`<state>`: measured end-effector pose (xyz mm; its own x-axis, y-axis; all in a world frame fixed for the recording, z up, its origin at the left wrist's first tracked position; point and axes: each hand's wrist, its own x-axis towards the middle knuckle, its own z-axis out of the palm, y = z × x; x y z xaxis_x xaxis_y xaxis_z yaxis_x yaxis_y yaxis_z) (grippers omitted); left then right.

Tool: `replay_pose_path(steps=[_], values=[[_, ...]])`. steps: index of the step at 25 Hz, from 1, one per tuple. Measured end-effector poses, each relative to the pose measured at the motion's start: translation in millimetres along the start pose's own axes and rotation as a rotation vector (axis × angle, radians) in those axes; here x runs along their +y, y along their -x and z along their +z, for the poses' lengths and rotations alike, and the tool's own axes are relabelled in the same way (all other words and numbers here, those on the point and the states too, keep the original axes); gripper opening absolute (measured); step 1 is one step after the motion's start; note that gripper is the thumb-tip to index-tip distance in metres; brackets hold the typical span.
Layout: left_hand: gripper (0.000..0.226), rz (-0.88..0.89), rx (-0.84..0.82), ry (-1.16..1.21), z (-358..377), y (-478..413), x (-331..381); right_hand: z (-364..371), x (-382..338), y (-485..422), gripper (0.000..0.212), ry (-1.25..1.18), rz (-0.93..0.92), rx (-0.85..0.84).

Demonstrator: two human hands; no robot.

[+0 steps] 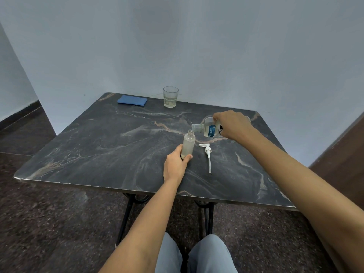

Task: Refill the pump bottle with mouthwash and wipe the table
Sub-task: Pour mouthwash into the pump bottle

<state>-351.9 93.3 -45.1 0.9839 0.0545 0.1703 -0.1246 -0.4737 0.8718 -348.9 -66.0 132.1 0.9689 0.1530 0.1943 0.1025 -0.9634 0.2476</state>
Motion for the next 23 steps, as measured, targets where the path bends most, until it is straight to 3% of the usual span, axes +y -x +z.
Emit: replay_pose_path(steps=[23], values=[[0.04, 0.005, -0.005, 0.006, -1.4, 0.4, 2.5, -4.1, -2.1, 2.9, 0.04, -0.001, -0.002, -0.011]])
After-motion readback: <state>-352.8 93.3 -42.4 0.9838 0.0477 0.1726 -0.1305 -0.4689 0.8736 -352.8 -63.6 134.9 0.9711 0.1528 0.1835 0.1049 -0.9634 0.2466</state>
